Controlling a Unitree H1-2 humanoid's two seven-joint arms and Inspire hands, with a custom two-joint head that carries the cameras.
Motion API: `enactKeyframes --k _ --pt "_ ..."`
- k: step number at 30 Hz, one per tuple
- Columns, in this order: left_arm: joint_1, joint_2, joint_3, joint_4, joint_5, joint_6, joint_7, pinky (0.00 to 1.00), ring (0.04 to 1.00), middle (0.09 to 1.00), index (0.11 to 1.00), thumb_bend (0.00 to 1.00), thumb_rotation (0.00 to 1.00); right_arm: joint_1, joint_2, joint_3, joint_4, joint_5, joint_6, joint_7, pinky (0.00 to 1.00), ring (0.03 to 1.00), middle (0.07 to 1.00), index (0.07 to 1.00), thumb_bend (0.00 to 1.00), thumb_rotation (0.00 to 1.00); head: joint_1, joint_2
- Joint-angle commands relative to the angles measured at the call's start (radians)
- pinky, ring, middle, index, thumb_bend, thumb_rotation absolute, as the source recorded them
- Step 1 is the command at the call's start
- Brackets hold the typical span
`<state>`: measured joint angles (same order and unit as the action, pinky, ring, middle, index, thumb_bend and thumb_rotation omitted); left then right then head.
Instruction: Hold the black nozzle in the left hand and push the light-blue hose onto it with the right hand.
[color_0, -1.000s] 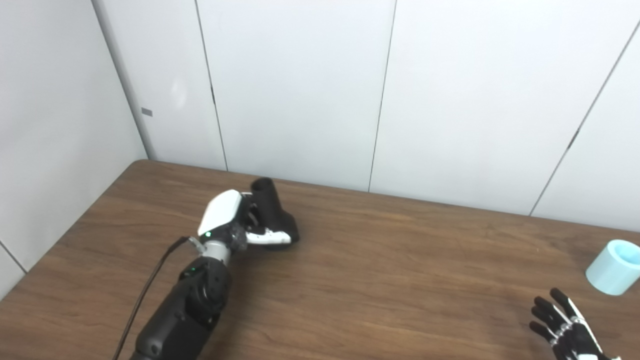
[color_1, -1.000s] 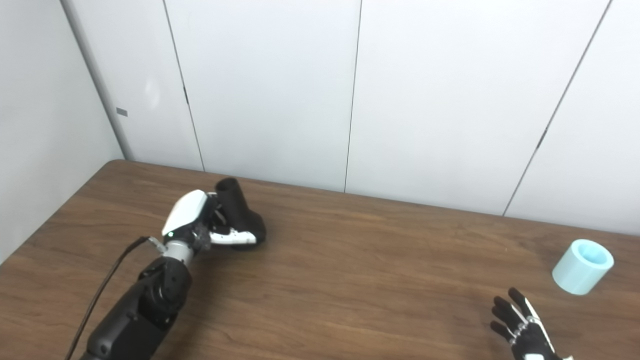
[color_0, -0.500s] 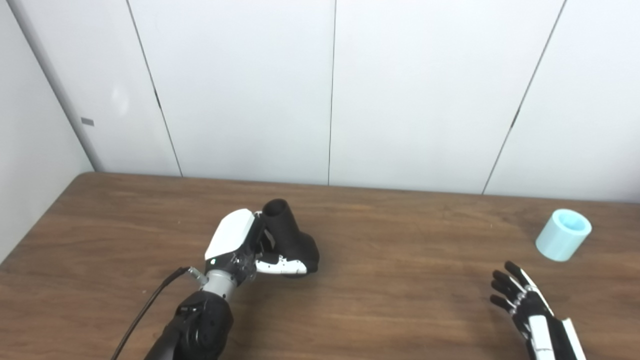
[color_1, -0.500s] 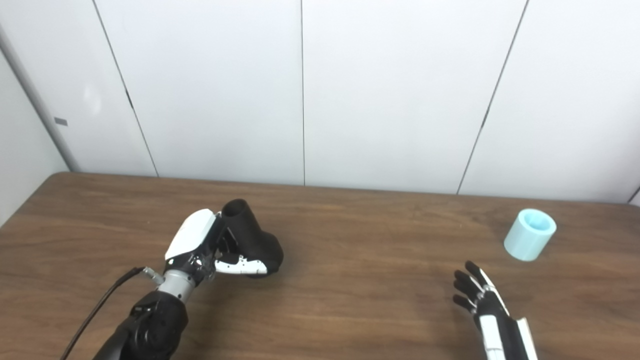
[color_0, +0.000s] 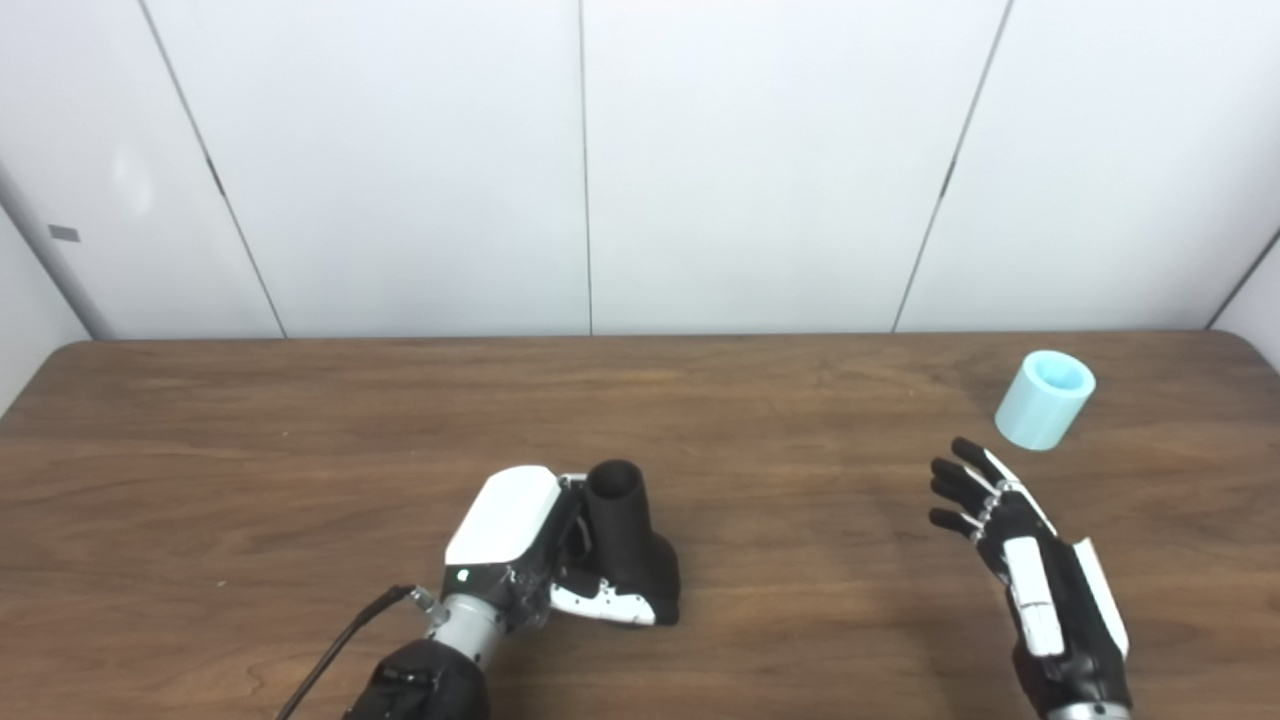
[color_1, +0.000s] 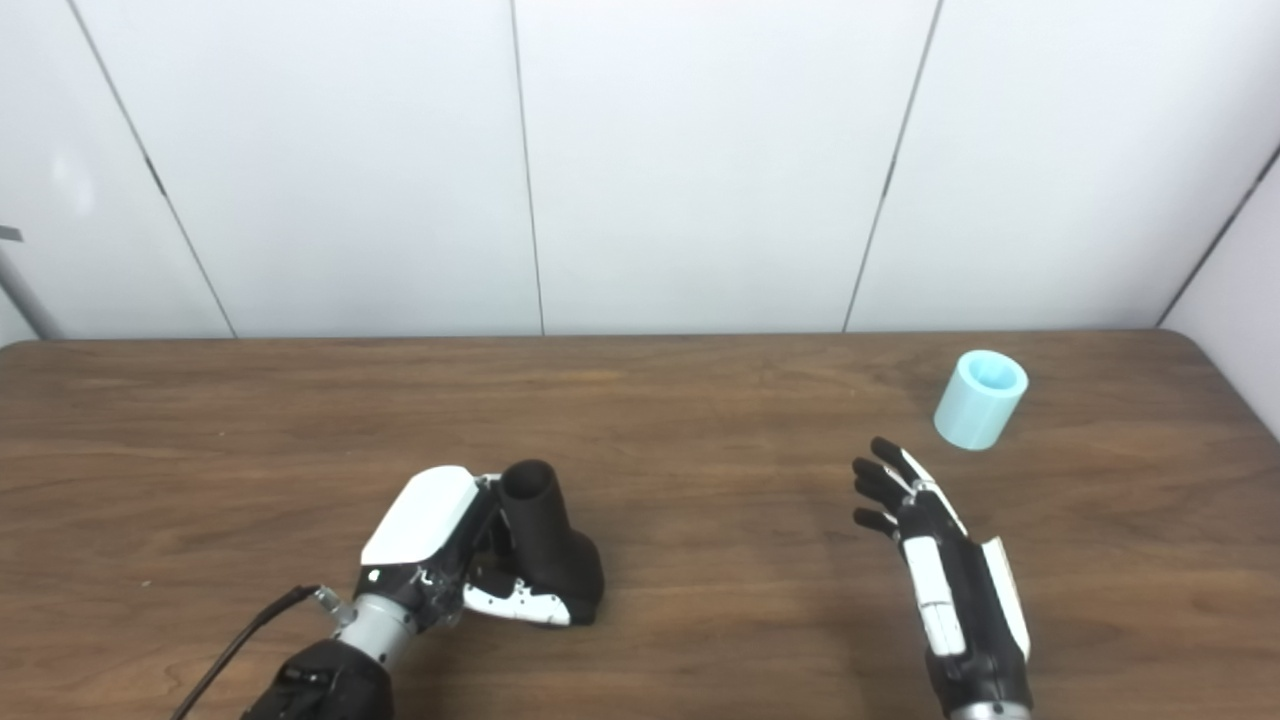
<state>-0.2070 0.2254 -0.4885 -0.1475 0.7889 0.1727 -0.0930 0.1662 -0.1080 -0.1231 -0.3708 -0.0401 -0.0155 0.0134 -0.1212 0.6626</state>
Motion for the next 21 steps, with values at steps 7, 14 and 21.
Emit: enactKeyframes --k 7,14,21 --pt "0.013 -0.023 -0.056 0.010 0.060 -0.078 -0.017 0.39 0.458 0.482 0.479 0.49 0.00 -0.034 -0.060 -0.011 -0.080 -0.046 -0.002 0.001 0.75 0.840 0.833 0.861 0.52 1.00 0.001 0.012" --pt "0.029 -0.027 -0.065 0.031 0.093 -0.110 -0.001 0.34 0.458 0.476 0.496 0.48 0.00 -0.068 -0.107 -0.026 -0.101 -0.087 0.004 -0.001 0.77 0.853 0.831 0.856 0.54 0.99 -0.007 0.020" --pt "0.035 -0.017 -0.084 0.076 0.152 -0.156 0.037 0.35 0.458 0.464 0.490 0.48 0.00 -0.127 -0.171 -0.064 -0.101 -0.071 0.027 0.014 0.79 0.853 0.835 0.865 0.52 0.97 -0.017 0.022"
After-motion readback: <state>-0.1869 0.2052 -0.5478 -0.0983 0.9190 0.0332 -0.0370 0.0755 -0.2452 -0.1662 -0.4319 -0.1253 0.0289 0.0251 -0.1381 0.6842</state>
